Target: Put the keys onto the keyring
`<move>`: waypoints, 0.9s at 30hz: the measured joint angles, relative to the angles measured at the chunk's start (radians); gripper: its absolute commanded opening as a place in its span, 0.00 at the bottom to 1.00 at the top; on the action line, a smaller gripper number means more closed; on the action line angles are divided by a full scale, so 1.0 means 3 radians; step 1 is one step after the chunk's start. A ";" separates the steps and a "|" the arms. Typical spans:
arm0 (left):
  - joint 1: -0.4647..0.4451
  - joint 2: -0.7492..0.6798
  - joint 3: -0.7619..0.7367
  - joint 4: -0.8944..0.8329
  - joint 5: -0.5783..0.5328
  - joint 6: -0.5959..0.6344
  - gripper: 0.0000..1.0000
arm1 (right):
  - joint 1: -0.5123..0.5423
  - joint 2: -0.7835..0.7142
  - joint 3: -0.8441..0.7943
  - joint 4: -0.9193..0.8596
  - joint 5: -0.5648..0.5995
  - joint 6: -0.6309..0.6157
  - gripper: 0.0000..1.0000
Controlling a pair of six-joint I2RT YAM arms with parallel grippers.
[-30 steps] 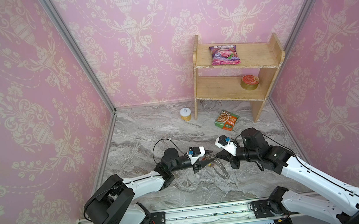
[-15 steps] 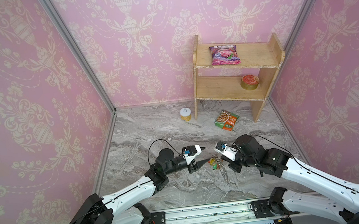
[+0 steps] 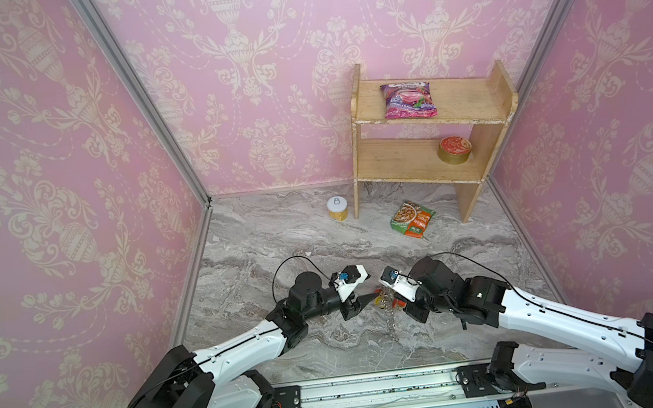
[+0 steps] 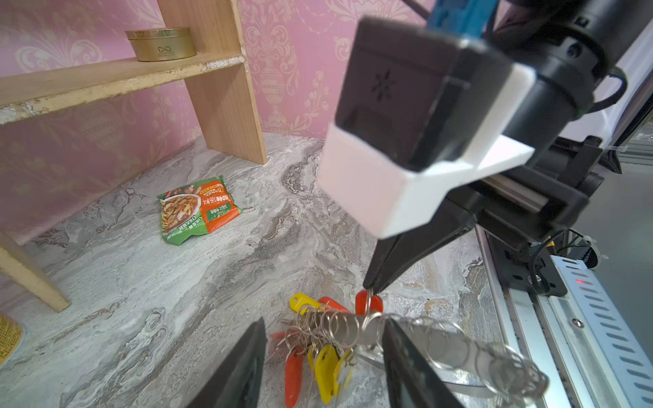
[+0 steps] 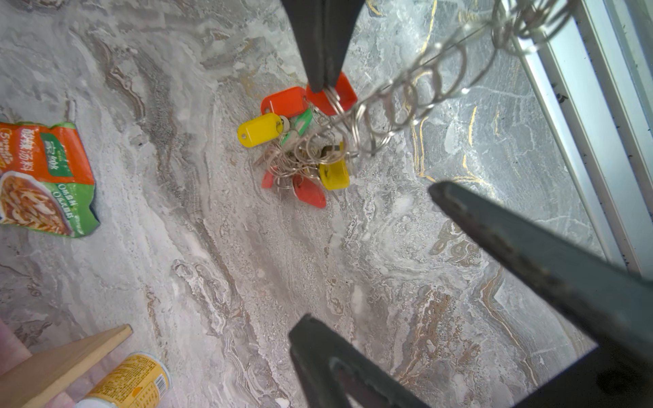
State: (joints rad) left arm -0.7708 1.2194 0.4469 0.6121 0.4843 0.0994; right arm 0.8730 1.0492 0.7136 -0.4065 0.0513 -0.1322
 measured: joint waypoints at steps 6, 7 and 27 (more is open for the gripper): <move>0.0000 0.0102 -0.0066 0.0004 0.0019 -0.0178 0.43 | 0.0000 0.0158 -0.0139 0.0444 -0.0093 0.0193 0.00; 0.0000 0.0114 -0.0071 0.0001 0.0022 -0.0198 0.43 | 0.0000 0.0182 -0.0151 0.0482 -0.0111 0.0198 0.00; 0.0000 0.0355 0.0075 -0.0312 0.0141 -0.0146 0.22 | -0.0004 0.0317 -0.0198 0.0792 -0.0362 0.0346 0.00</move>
State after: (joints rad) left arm -0.7708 1.3258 0.4694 0.5186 0.5266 0.0555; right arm 0.8719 1.1442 0.6540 -0.1688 -0.0574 -0.0284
